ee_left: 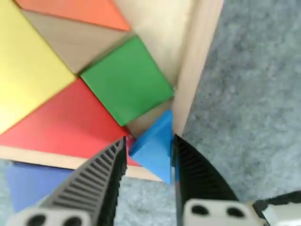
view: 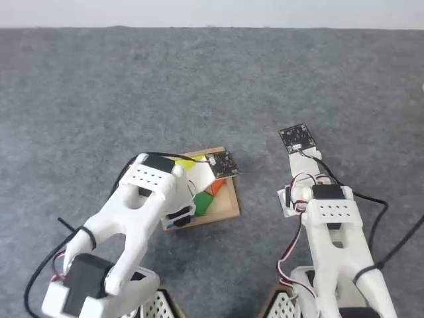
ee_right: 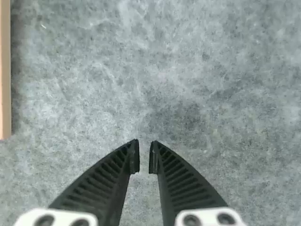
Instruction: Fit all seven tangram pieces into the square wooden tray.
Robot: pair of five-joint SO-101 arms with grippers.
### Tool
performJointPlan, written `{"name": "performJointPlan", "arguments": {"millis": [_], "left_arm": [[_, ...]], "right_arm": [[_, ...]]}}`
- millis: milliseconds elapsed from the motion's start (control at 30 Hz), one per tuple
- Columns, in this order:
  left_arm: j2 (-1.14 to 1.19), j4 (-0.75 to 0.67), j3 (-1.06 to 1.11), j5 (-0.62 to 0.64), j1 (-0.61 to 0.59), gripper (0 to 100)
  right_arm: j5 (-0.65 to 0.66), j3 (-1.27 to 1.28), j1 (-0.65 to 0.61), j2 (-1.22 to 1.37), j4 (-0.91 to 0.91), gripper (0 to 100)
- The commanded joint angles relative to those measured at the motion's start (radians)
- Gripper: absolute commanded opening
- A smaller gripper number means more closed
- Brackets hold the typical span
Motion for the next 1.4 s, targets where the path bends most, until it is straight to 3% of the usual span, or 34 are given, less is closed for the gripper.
{"name": "performJointPlan", "arguments": {"millis": [0,333,633,933,1133,1367], "left_arm": [[-0.032,-0.012,-0.081,0.011,0.003,15],[-0.041,-0.009,-0.099,0.006,-0.003,15],[-0.046,0.037,-0.131,-0.057,-0.120,15],[0.055,-0.092,-0.058,-0.054,-0.115,15],[0.094,-0.091,-0.101,-0.052,-0.129,15],[-0.054,0.034,-0.272,-0.052,-0.310,15]], "right_arm": [[0.009,-0.006,0.010,0.002,-0.019,5.5],[0.009,-0.006,0.012,0.002,-0.019,5.5],[0.009,-0.006,0.010,0.002,-0.018,5.5],[0.009,-0.006,0.010,0.002,-0.018,5.5],[0.009,-0.006,0.010,0.002,-0.019,5.5],[0.009,-0.006,0.012,0.002,-0.019,5.5]]}}
